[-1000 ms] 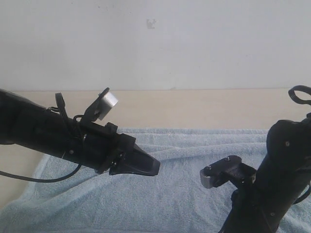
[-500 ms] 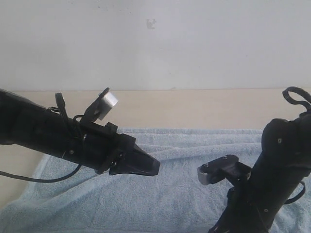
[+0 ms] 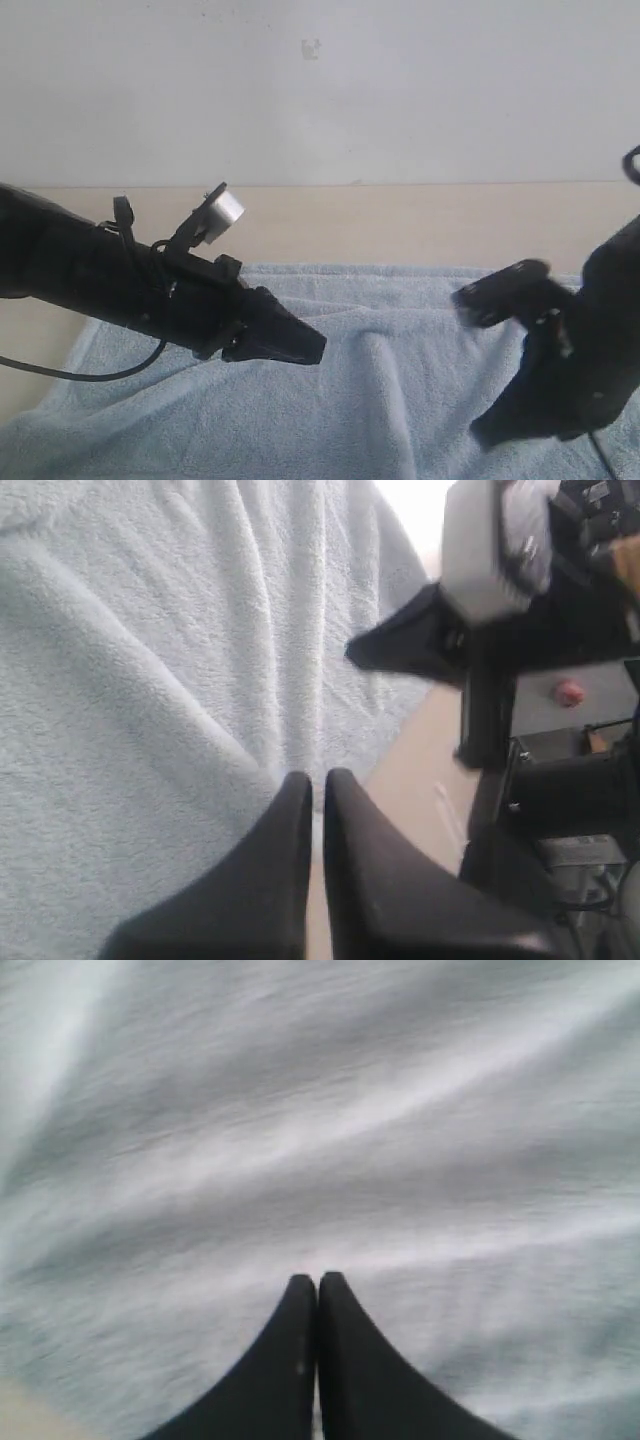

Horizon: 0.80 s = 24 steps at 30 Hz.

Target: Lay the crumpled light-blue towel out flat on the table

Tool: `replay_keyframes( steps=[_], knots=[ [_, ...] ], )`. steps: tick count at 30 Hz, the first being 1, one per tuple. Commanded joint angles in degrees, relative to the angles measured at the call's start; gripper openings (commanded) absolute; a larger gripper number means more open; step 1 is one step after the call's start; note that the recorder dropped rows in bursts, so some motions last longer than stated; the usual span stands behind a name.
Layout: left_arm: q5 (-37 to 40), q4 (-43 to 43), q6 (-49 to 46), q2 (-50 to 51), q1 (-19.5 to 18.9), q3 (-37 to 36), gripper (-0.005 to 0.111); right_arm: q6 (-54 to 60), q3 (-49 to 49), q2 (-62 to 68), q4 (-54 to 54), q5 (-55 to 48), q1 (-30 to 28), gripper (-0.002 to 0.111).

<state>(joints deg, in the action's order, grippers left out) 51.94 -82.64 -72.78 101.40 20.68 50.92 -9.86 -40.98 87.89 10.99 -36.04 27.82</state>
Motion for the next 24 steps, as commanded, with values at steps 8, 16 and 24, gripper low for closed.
replay_keyframes(
  steps=[8, 16, 24],
  knots=[
    [-6.97, 30.88, 20.06, -0.69, -8.50, 8.18, 0.004, 7.06, 0.26, -4.80, -12.04, -0.16, -40.46, 0.000],
    [-7.69, 23.92, 19.75, 0.07, -10.01, 9.09, 0.004, 27.44, 0.26, 4.80, -32.65, -4.98, -55.05, 0.000],
    [-5.43, 14.10, 11.37, 0.07, -10.01, 11.33, 0.004, 30.34, 0.26, 8.75, -32.76, -3.24, -46.49, 0.000]
  ],
)
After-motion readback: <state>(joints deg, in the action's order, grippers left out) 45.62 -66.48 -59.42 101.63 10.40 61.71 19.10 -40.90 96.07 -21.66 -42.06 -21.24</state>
